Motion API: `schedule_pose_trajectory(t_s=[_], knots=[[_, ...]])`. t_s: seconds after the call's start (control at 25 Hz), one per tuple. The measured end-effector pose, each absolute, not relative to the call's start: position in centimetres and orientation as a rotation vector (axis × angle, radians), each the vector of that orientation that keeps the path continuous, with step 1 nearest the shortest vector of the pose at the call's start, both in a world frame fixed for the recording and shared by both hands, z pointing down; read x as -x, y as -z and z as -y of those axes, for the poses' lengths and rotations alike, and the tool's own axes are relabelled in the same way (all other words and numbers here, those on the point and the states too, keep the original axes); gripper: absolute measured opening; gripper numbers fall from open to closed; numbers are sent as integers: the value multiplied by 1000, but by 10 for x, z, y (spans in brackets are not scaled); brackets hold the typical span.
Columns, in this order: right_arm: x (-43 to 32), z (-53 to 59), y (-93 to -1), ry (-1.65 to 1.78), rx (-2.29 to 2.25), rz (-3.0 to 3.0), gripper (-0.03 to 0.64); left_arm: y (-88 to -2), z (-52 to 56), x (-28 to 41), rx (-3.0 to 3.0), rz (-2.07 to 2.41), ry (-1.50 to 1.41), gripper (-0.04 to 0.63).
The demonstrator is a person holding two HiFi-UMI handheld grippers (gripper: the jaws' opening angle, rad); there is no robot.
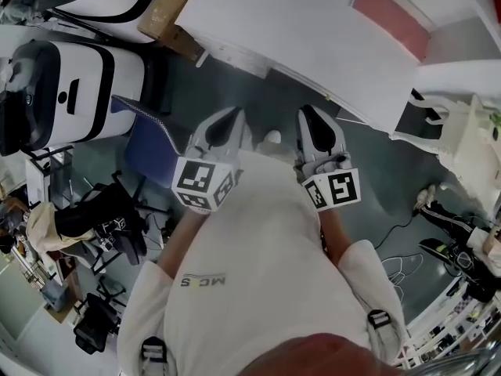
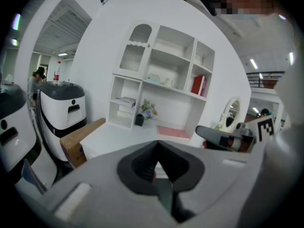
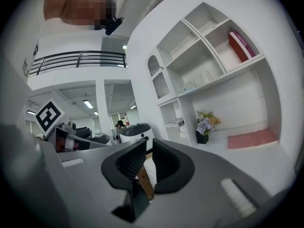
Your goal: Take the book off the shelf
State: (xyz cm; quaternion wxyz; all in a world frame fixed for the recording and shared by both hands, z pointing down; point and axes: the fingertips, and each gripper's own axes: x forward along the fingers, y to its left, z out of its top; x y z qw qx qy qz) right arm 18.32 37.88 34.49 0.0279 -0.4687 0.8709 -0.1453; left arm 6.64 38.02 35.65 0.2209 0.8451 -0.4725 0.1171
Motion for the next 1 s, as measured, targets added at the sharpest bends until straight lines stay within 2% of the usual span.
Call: schedule_pose_trajectory(t_s=[0.32, 1.0], knots=[[-166, -324, -354, 494, 1380, -2722, 38, -356, -330, -46, -2288, 1379, -279, 2], [-48, -47, -317, 459, 1477, -2699, 32, -343, -55, 45, -2291, 1184, -128, 2]])
